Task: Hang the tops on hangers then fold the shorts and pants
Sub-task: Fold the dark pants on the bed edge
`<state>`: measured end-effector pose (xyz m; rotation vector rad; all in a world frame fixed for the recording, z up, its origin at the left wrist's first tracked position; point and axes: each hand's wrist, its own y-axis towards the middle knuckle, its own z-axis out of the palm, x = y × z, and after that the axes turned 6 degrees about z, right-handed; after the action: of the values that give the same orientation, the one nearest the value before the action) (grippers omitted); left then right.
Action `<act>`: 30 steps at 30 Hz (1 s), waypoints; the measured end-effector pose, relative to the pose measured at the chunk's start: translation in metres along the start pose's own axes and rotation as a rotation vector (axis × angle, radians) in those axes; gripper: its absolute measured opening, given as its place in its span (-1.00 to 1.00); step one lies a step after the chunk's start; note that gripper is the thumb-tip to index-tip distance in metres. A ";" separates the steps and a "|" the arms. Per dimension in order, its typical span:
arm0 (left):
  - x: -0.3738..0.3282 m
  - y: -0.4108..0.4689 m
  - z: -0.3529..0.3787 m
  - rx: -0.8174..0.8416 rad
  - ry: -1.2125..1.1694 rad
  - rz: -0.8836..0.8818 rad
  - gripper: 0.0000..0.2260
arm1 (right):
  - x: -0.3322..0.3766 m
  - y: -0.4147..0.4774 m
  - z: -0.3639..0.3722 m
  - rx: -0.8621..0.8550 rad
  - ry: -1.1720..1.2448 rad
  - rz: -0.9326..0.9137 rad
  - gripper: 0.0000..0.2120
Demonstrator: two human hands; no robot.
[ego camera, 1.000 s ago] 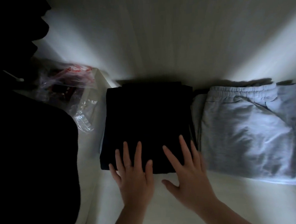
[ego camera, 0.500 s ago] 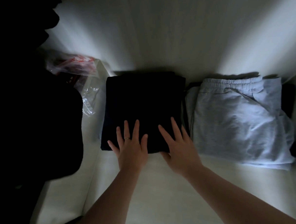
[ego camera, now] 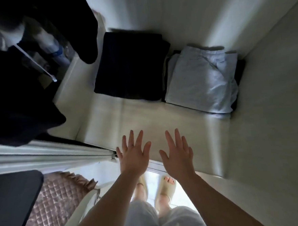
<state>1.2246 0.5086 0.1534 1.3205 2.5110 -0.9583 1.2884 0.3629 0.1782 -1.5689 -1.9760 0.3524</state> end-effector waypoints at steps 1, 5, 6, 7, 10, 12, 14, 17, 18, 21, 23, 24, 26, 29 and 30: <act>0.002 -0.012 0.002 -0.004 -0.003 -0.010 -0.39 | -0.003 -0.009 0.001 0.002 0.001 0.013 -0.35; 0.005 -0.069 0.015 -0.018 -0.051 -0.028 -0.40 | -0.017 -0.055 0.004 0.016 -0.045 -0.031 -0.35; 0.006 -0.083 0.019 -0.026 -0.064 -0.030 -0.41 | -0.020 -0.065 0.005 0.028 -0.066 -0.067 -0.35; 0.007 -0.095 0.022 -0.040 -0.080 -0.031 -0.42 | -0.023 -0.074 0.005 0.039 -0.089 -0.107 -0.35; 0.010 -0.131 0.025 -0.096 -0.120 -0.023 -0.44 | -0.031 -0.097 -0.003 0.055 -0.139 -0.215 -0.36; 0.013 -0.154 0.021 -0.120 -0.127 0.003 -0.42 | -0.035 -0.113 -0.009 0.063 -0.150 -0.287 -0.37; 0.015 -0.177 0.015 -0.139 -0.128 0.038 -0.38 | -0.037 -0.129 -0.014 0.066 -0.167 -0.373 -0.37; 0.019 -0.209 0.005 -0.178 -0.157 0.085 -0.34 | -0.034 -0.153 -0.020 0.090 -0.149 -0.508 -0.37; 0.021 -0.221 0.002 -0.198 -0.176 0.089 -0.33 | -0.032 -0.162 -0.021 0.090 -0.152 -0.555 -0.37; 0.031 -0.257 -0.003 -0.260 -0.245 0.089 -0.35 | -0.024 -0.190 -0.018 0.079 -0.147 -0.661 -0.36; 0.043 -0.285 -0.003 -0.304 -0.276 0.091 -0.35 | -0.018 -0.213 -0.011 0.084 -0.108 -0.715 -0.36; 0.051 -0.300 -0.001 -0.323 -0.293 0.085 -0.35 | -0.015 -0.225 -0.005 0.087 -0.090 -0.751 -0.36; 0.067 -0.335 0.003 -0.359 -0.334 0.068 -0.39 | -0.011 -0.252 0.007 0.095 -0.044 -0.818 -0.37; 0.092 -0.391 0.019 -0.469 -0.412 0.035 -0.52 | -0.007 -0.294 0.030 0.136 0.057 -0.898 -0.39; 0.100 -0.411 0.026 -0.495 -0.435 0.002 -0.52 | -0.006 -0.306 0.038 0.153 0.080 -0.925 -0.38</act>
<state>0.8391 0.3939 0.2854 0.8549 2.2025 -0.4972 1.0231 0.2800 0.3124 -0.4523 -2.2918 0.0499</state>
